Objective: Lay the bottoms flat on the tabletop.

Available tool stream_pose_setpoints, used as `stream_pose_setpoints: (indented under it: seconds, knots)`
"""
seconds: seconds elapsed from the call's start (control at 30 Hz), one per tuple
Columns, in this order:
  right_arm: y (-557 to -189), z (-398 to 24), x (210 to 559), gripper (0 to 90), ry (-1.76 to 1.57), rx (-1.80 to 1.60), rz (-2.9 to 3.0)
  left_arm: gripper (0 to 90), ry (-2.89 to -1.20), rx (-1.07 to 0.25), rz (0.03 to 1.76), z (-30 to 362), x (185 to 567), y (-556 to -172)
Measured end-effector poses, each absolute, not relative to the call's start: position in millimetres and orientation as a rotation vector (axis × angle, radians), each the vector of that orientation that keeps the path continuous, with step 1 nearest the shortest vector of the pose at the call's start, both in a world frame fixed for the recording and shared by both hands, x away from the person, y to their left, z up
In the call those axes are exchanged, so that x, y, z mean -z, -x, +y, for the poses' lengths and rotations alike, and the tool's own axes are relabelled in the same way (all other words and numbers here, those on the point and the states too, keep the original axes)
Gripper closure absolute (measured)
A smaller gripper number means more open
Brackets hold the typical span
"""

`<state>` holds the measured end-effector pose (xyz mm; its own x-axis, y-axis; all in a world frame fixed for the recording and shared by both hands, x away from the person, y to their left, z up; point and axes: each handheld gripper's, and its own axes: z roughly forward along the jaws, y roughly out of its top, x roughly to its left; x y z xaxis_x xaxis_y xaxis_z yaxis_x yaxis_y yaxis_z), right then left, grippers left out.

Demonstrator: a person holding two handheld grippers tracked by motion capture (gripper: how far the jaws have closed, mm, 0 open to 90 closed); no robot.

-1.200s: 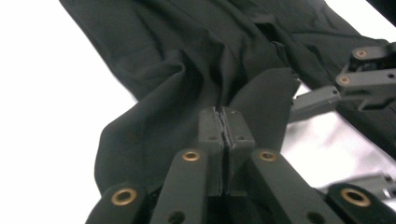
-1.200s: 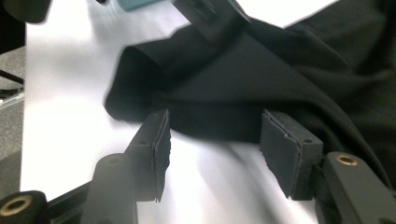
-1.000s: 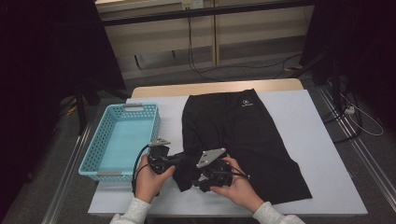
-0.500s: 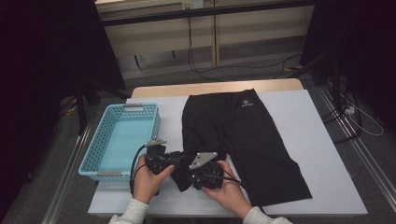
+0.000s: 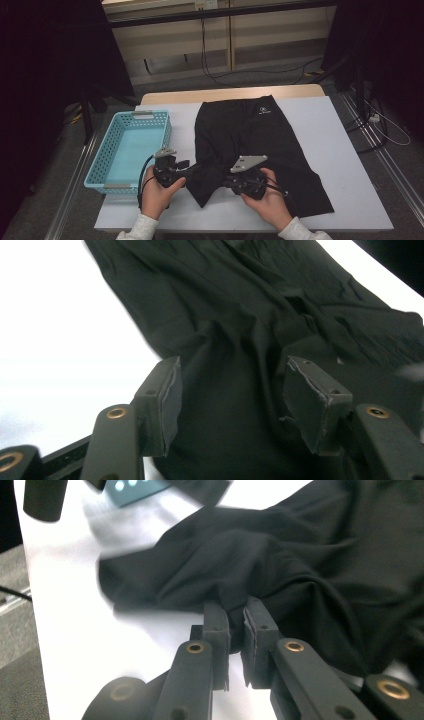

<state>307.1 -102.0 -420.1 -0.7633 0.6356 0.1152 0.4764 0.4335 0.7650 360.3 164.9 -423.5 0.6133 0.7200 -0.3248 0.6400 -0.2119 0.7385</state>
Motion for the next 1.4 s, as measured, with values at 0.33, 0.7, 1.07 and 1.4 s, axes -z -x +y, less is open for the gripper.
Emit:
stream_pose_setpoints:
  seconds: [0.33, 0.7, 1.07, 1.4]
  knots:
    - [-290.2, -139.8, 421.2, 84.1, -1.023, -1.212, 2.511, 57.0, -1.988, -0.169, 1.079, 159.5, 431.6, -353.1]
    - [-291.7, -146.6, 426.5, 83.6, -1.036, -1.182, 2.536, 61.3, -2.074, -0.245, 1.152, 147.6, 445.7, -359.5]
    - [-290.2, -146.3, 427.8, 83.4, -1.019, -1.155, 2.546, 89.0, -2.084, -0.218, 1.167, 129.7, 435.6, -358.3]
    - [-291.6, -145.6, 431.4, 83.7, -1.001, -1.103, 2.61, 89.1, -1.937, -0.267, 1.203, 139.8, 409.3, -384.0]
